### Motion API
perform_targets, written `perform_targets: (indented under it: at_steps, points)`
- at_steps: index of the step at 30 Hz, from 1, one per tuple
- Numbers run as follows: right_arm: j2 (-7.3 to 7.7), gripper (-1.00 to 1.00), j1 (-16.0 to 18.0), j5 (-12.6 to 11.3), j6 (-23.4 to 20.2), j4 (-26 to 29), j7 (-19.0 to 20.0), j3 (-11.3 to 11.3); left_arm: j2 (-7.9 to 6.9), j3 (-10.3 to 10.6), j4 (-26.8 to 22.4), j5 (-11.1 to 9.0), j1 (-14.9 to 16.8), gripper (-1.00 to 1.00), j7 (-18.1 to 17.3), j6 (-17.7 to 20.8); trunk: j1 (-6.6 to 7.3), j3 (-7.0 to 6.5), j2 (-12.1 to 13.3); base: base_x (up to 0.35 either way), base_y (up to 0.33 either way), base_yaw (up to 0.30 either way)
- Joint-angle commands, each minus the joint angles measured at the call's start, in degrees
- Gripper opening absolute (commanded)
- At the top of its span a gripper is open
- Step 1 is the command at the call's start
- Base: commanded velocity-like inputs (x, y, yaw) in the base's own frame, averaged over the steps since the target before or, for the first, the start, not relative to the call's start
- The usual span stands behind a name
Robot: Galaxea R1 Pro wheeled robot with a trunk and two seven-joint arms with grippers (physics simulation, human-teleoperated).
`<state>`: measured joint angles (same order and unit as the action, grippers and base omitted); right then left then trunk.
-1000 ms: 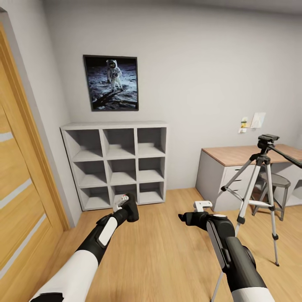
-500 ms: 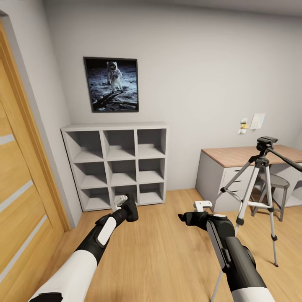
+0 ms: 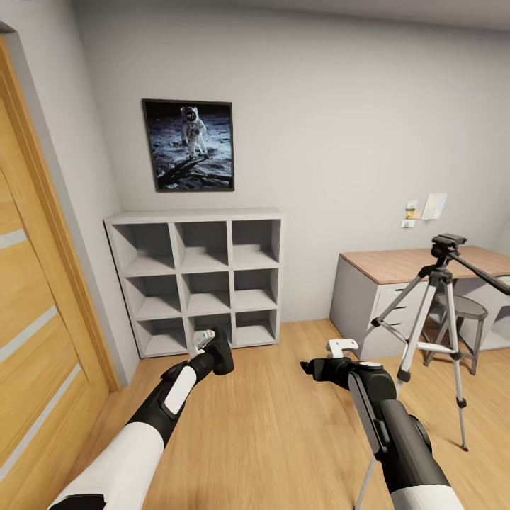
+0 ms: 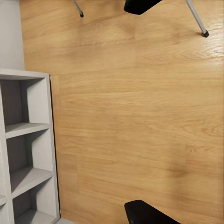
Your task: Attach the digital camera to the camera tripod in the bedroom.
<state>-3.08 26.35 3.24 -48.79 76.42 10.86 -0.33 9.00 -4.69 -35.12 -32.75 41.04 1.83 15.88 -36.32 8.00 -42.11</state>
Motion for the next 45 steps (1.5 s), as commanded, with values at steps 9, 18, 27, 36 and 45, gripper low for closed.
perform_targets:
  at_steps: [9, 18, 27, 36, 45]
  points:
    - [-0.02, 1.0, 0.09, 0.36, -0.26, 0.06, 0.37, -0.01, 0.06, -0.23, -0.17, -0.65, 0.02, -1.0, 0.16, 0.47, 1.09, -0.81, 1.94, 0.0, 0.0, 0.0]
    - [-0.05, 1.0, 0.07, 0.41, -0.15, 0.12, 0.46, -0.03, 0.16, -0.23, -0.5, -0.52, 0.03, -1.0, 0.13, 0.4, 1.09, -0.81, 1.94, 0.0, 0.0, 0.0]
    - [0.02, 1.0, 0.04, 0.51, -0.09, 0.14, 0.5, -0.02, 0.05, -0.23, -0.23, -0.51, 0.04, -1.0, 0.0, 0.43, 1.09, -0.81, 1.94, 0.133, 0.011, 0.0]
    - [-0.12, 1.0, 0.05, 0.38, -0.05, 0.04, 0.38, -0.02, -1.01, -0.23, -0.25, -0.7, 0.05, -1.0, -0.06, 0.56, 1.09, -0.81, 1.94, 0.303, 0.04, 0.0]
    - [0.35, 1.0, 0.03, 0.53, 3.04, -9.03, 0.35, -0.02, -1.16, -0.23, -0.37, -0.63, 0.01, -1.0, -0.07, 0.64, 1.09, -0.81, 1.94, 0.32, 0.022, 0.0]
